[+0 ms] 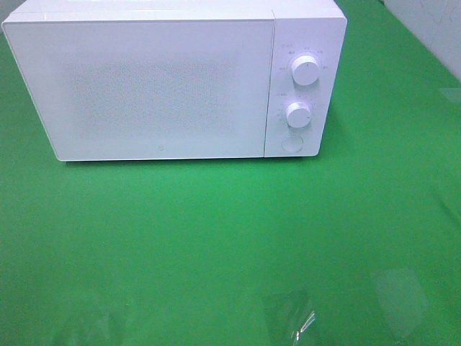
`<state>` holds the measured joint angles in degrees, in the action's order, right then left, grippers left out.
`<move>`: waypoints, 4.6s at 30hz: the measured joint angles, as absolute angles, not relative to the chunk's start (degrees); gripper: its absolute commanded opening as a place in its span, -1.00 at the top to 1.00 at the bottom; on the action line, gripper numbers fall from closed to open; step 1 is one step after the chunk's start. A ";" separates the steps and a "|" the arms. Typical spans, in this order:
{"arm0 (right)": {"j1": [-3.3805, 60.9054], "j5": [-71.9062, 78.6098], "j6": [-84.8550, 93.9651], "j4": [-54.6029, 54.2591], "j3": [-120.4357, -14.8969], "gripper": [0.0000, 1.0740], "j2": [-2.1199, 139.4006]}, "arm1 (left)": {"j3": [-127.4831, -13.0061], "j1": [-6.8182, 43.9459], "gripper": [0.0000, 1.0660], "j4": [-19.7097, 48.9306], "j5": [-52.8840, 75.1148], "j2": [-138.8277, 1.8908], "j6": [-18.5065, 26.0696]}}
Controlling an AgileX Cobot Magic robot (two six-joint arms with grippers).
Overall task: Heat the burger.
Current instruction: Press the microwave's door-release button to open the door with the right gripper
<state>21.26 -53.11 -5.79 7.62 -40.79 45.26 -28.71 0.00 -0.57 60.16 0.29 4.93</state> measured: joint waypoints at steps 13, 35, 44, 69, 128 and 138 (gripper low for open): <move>20.17 -53.57 -4.87 6.76 -31.28 -0.38 25.04 | -28.71 0.00 -0.83 -0.57 60.16 0.29 4.93; -0.06 -43.26 -5.39 3.61 -27.56 -0.37 2.18 | -28.71 0.00 -0.83 -0.57 60.16 0.29 4.93; -1.49 -48.76 -5.39 3.50 -29.51 -0.37 0.74 | -28.71 0.00 -0.83 -0.57 60.16 0.29 4.93; -1.66 -57.47 -5.21 3.55 -29.16 -0.36 -0.34 | -28.71 0.00 -0.83 -0.57 60.16 0.29 4.93; 7.62 32.37 -43.60 -7.05 -9.97 0.80 61.25 | -28.71 0.00 -0.83 -0.57 60.16 0.29 4.93; 26.36 46.70 -46.29 -28.36 -10.26 1.00 76.09 | -28.71 0.00 -0.83 -0.57 60.16 0.29 4.93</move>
